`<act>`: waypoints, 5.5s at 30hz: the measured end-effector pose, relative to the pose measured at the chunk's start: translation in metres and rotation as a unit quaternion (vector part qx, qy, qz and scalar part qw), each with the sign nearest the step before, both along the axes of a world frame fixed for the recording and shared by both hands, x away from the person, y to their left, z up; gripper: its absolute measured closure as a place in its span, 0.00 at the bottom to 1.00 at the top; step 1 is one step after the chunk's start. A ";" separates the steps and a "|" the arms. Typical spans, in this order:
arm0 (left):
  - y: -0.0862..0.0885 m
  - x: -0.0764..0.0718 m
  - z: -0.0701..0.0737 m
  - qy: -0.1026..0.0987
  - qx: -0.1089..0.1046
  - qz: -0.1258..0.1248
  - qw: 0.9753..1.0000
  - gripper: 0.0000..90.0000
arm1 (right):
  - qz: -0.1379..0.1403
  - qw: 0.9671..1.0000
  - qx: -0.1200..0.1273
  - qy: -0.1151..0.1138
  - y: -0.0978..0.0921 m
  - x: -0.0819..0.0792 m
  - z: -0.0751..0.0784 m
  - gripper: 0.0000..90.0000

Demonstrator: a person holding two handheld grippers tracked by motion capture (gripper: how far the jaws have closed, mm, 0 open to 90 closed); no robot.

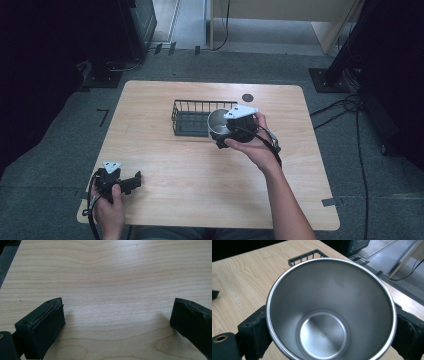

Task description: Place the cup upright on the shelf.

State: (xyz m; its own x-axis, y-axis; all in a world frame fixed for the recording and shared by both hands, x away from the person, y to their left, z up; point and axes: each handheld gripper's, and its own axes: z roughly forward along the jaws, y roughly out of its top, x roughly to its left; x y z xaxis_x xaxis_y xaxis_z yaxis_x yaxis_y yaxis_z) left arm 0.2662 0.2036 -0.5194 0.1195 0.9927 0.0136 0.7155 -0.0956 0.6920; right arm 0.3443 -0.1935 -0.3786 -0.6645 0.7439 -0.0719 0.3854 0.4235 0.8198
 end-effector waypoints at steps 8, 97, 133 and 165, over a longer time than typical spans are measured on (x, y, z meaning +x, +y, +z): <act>0.000 0.000 0.000 0.001 0.001 0.000 1.000 0.00 | 0.008 1.000 0.002 -0.007 0.008 0.015 0.021 0.07; 0.000 0.000 0.000 0.001 0.000 -0.001 1.000 0.00 | -0.044 0.997 0.027 0.056 0.038 0.102 -0.005 0.00; 0.000 0.000 0.000 0.001 0.001 -0.001 1.000 0.00 | -0.123 0.989 0.065 0.053 -0.059 0.041 -0.031 0.00; 0.000 0.000 0.000 0.001 0.001 -0.001 1.000 0.00 | -0.202 0.975 0.075 0.058 -0.132 -0.011 -0.076 0.00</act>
